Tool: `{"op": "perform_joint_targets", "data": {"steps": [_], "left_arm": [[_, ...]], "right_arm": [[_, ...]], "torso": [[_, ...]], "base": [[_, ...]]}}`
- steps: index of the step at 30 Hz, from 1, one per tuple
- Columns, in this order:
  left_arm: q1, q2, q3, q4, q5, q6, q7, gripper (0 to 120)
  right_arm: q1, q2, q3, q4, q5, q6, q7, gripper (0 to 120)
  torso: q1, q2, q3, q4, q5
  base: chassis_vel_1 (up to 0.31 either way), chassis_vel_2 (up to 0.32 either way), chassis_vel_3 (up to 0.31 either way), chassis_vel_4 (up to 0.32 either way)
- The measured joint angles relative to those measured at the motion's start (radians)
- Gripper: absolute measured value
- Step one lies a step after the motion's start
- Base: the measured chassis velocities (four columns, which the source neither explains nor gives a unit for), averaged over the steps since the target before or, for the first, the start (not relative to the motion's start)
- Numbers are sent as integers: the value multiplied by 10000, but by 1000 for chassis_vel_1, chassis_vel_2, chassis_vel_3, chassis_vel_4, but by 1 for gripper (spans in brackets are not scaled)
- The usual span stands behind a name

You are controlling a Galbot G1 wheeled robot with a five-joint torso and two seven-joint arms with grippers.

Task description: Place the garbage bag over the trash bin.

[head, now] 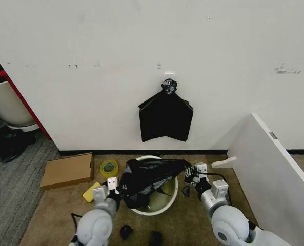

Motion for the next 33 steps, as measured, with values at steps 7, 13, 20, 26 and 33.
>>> {"op": "perform_joint_targets", "data": {"steps": [7, 13, 20, 26, 33], "left_arm": [[858, 103, -305, -679, 648, -459, 1253, 1], [1246, 123, -385, -829, 1135, -2158, 2660, 1], [1131, 289, -511, -1081, 586, -2313, 2727, 1], [771, 342, -550, -1132, 28, -2313, 2508, 1], [31, 396, -609, -949, -1290, -2116, 1911, 1]], "right_arm": [[461, 249, 147, -304, 88, 141, -121, 0], [326, 122, 330, -419, 123, 218, -200, 0], [-385, -223, 487, -231, -141, 475, -394, 0], [-799, -383, 481, -166, -528, 856, -753, 0], [-1101, -495, 458, -251, -1177, 1663, -1805, 0]], "torso": [[0, 0, 0, 1, 1], [0, 0, 0, -1, 1], [0, 0, 0, -2, 1], [-1, 0, 0, -1, 2], [-1, 0, 0, -2, 1]], "base": [[0, 0, 0, 0], [0, 0, 0, 0], [0, 0, 0, 0], [0, 0, 0, 0], [0, 0, 0, 0]]}}
